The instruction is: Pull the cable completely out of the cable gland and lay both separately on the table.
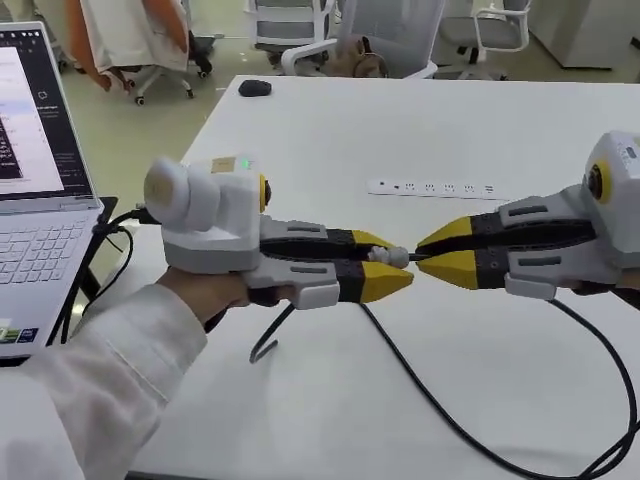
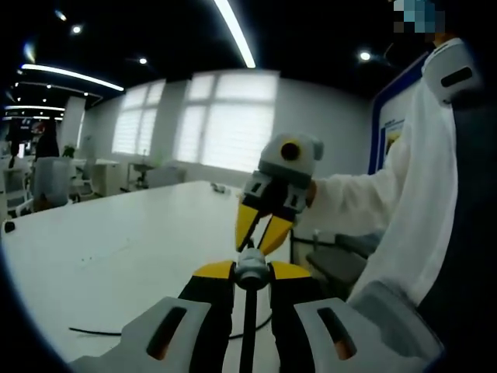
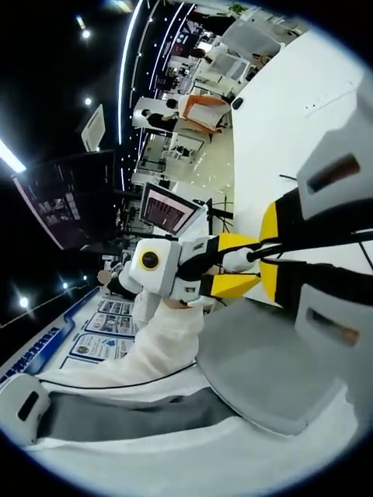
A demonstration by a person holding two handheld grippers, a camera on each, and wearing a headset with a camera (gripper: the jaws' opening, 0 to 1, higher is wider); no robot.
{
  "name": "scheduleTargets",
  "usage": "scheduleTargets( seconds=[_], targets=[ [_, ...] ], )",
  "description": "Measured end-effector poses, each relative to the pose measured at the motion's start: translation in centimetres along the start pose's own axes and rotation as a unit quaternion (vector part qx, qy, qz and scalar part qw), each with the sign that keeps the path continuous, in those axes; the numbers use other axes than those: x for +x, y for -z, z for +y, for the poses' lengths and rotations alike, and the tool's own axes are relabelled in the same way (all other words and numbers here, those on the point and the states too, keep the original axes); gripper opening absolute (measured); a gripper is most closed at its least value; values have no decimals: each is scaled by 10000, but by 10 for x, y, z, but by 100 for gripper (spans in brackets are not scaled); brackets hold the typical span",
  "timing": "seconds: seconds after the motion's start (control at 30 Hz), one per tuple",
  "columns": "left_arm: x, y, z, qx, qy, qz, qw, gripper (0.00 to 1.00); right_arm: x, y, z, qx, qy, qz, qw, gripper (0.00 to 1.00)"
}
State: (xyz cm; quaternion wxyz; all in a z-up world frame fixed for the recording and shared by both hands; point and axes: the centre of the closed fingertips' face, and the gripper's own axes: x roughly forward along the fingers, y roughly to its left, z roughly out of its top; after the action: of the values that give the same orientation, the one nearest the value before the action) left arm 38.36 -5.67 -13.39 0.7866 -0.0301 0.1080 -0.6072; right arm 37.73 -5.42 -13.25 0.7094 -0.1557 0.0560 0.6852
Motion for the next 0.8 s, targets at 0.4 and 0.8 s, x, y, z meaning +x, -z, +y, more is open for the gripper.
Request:
scheduleTargets(
  seconds=[0.4,0.8],
  targets=[
    [1,4,0,-37,7,53,10000,18,1,7,3,6,-62,77,10000,5],
    [-6,5,4,-73,-70,40,9999,18,-12,16,-2,43,83,154,9998,4]
  ],
)
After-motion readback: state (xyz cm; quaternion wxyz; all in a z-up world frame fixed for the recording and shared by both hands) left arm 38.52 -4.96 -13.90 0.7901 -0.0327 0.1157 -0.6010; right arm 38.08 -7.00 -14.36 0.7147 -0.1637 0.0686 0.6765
